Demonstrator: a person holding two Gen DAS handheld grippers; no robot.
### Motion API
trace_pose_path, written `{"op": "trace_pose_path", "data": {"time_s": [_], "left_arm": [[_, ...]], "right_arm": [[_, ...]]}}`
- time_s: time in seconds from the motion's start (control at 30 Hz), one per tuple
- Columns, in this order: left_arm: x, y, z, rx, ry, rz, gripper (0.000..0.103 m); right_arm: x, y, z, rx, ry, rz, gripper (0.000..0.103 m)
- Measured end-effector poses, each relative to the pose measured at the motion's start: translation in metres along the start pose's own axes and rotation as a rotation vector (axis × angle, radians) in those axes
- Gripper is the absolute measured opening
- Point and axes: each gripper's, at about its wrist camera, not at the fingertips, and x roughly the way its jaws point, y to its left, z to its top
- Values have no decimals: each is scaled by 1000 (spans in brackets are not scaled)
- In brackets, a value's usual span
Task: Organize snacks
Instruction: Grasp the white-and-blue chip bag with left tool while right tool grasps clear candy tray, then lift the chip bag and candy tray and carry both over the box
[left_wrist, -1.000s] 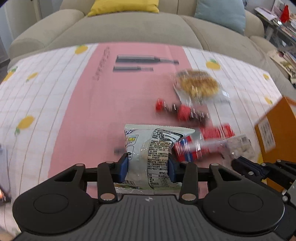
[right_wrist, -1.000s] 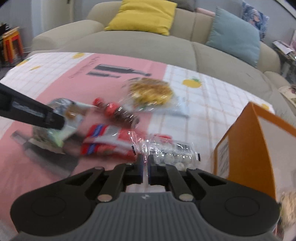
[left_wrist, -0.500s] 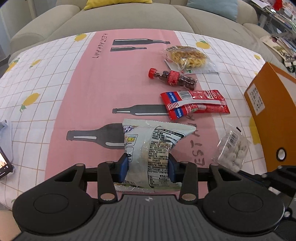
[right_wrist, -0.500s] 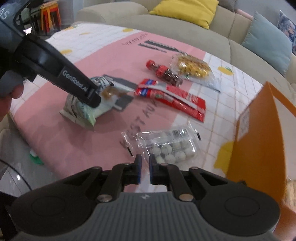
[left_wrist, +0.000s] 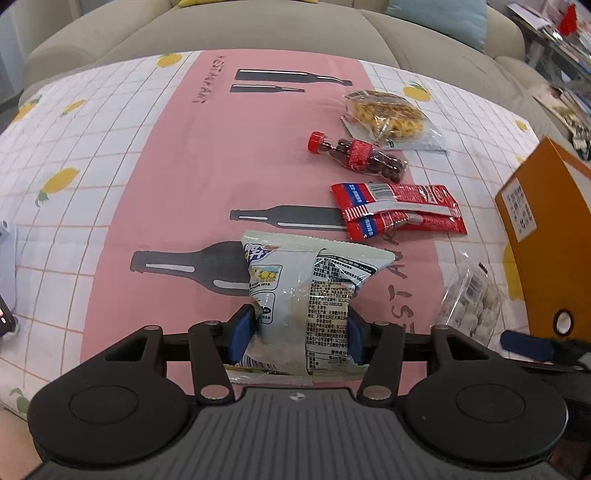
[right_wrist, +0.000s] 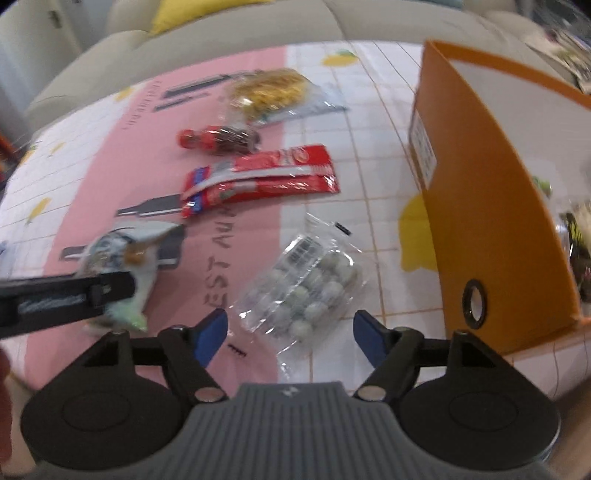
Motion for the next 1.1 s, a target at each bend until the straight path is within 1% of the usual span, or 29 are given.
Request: {"op": "trace_pose_path", "data": {"time_s": [0.03,0.1,0.17,0.3,0.33,0.4,0.47,0.57,0.63,0.73,0.8,0.9,0.97,1.1], "left_arm": [[1,1,1,-6,0,-4,62],[3,5,1,-18,4,-13,65],[4,8,1,-38,5,-26,67],[6,13,1,-56,2,-44,68],[6,14,1,-59,3,-48,69],[7,15,1,-64,4,-51,72],[8,16,1,-62,4,-50,73],[11,15,1,-56,9,-42,76],[13,15,0,-55,8,-40,77],[14,14,-2,-54,0,-50,72],[12,14,-3,-58,-10,-57,64],[8,14,-3,-64,-28,-53,58],[6,14,-3,-70,-40,-65,55],[0,15,-1,-105,-46,-79,52]], "right_arm": [[4,-1,2,18,15,-1,77],[10,-4,5,61,35,11,83],[13,-5,9,87,31,9,84],[20,1,18,77,25,-36,84],[21,3,20,69,24,-46,83],[24,10,22,31,18,-70,76],[25,19,22,-35,9,-94,73],[23,24,16,-97,-13,-82,70],[20,22,14,-112,-23,-67,68],[19,18,15,-117,-22,-41,66],[18,15,15,-111,-23,-22,65],[15,10,17,-91,-24,11,64],[11,7,19,-84,-28,28,63],[0,4,22,-88,-55,63,63]]}}
